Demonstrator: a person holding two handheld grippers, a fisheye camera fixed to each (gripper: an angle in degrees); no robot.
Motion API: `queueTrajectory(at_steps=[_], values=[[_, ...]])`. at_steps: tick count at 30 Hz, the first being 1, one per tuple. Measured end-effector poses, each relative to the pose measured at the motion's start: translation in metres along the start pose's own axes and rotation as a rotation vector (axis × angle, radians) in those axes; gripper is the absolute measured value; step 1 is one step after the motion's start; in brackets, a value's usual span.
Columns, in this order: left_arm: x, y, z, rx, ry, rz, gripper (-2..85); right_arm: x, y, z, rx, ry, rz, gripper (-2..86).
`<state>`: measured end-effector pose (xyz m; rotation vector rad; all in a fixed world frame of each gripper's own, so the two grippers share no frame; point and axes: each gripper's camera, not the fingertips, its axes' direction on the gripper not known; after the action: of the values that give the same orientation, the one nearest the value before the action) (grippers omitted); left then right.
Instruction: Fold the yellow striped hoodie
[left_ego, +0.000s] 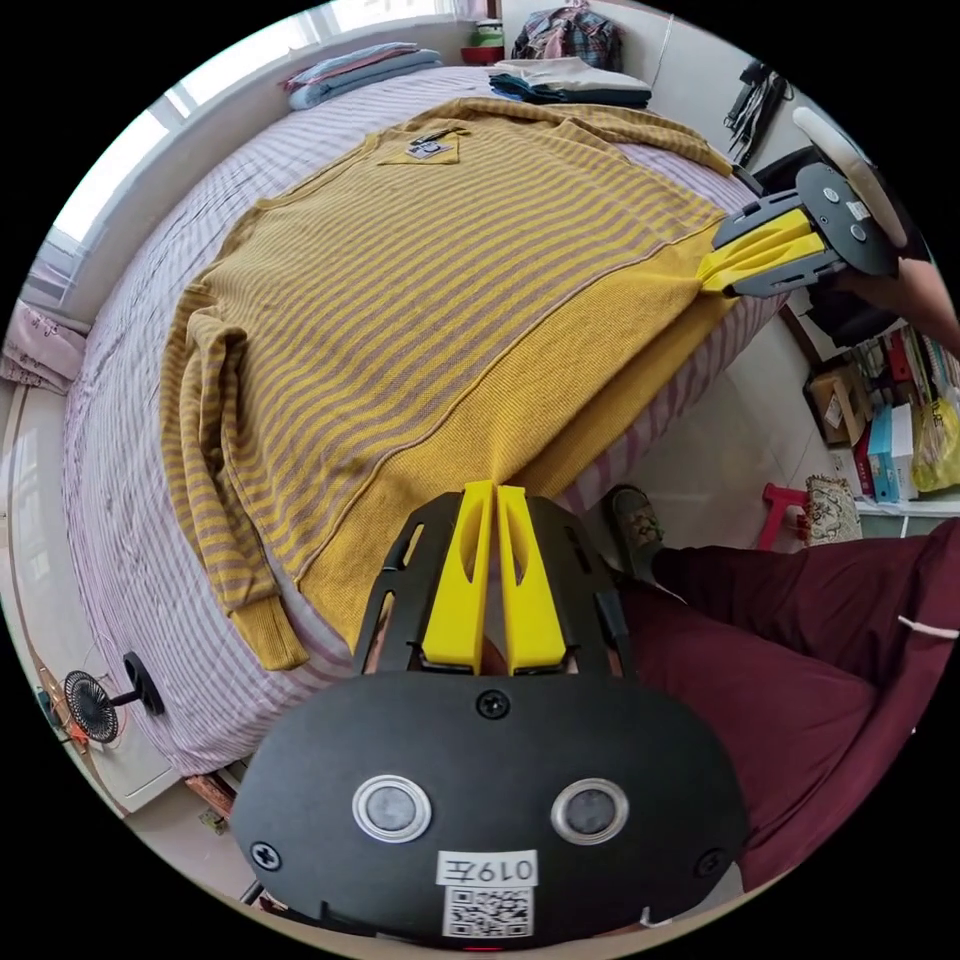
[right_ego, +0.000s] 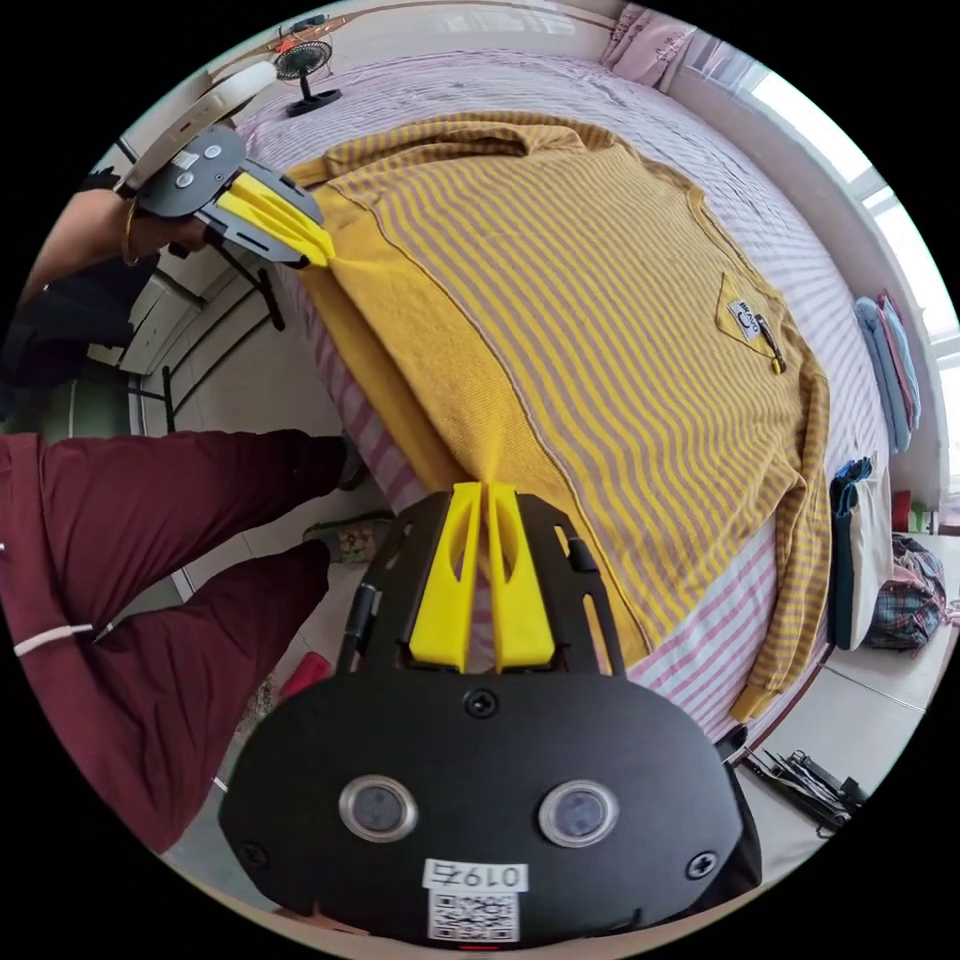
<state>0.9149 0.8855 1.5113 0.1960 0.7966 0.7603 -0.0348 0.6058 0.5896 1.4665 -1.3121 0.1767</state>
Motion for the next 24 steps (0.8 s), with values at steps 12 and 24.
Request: queueTrajectory(at_steps=[12,24], values=[[0.007,-0.017,0.024,-0.057,0.057,-0.012,0.9,-0.016,-0.003,0.017,-0.068,0.060,-0.009,4.3],[0.007,0.030,0.006,0.019,-0.068,-0.069,0.8,0.001,0.068,0.009,-0.127,0.169,0.025,7.5]])
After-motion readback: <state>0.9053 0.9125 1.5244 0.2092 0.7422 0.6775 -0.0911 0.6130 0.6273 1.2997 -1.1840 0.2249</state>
